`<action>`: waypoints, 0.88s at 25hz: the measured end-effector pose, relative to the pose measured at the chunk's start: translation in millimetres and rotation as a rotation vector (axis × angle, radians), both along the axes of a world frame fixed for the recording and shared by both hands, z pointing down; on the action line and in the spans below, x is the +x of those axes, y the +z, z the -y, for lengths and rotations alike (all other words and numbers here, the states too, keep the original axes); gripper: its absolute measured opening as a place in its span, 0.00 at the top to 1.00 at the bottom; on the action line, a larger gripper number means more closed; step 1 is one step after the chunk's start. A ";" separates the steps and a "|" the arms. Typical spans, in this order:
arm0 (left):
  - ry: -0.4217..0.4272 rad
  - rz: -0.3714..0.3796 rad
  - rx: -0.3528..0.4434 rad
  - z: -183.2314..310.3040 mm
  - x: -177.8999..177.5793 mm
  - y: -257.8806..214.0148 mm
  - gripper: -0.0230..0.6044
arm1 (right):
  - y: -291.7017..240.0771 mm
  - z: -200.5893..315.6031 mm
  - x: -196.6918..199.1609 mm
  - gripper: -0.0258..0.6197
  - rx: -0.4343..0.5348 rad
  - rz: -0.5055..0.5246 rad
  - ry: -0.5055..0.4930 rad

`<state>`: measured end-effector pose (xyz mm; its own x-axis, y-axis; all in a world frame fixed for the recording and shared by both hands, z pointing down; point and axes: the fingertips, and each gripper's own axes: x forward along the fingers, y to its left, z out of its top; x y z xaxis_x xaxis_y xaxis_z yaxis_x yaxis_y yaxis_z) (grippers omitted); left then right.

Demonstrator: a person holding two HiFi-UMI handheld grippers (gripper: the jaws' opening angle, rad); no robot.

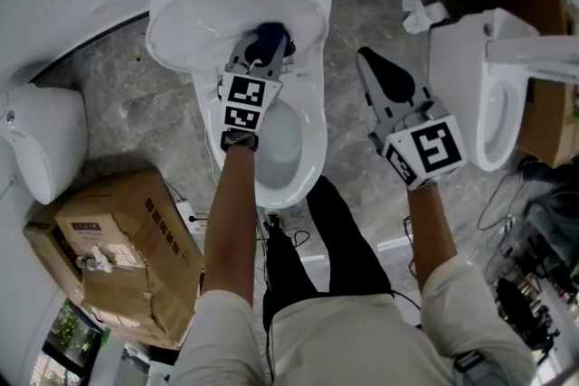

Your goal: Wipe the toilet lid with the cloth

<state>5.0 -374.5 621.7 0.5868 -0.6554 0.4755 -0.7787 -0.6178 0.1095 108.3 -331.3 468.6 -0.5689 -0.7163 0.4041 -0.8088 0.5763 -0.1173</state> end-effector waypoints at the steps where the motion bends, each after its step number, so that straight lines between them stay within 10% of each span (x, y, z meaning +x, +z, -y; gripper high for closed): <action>1: 0.008 -0.011 0.002 0.0 7.6 -1.1 0.90 | 2.0 0.3 4.3 0.91 -0.003 0.000 0.005; 15: 0.175 0.027 -0.036 -17.0 80.8 40.9 0.90 | 40.7 -10.1 22.4 0.91 -0.086 -0.024 0.048; 22: 0.108 0.118 -0.120 -22.0 30.6 87.6 0.90 | 57.8 -17.7 22.1 0.91 -0.117 -0.060 0.033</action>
<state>35.6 -352.6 709.3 0.5862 -0.5260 0.6162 -0.7202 -0.6866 0.0990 130.4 -313.6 526.4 -0.5182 -0.6802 0.5185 -0.8346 0.5345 -0.1329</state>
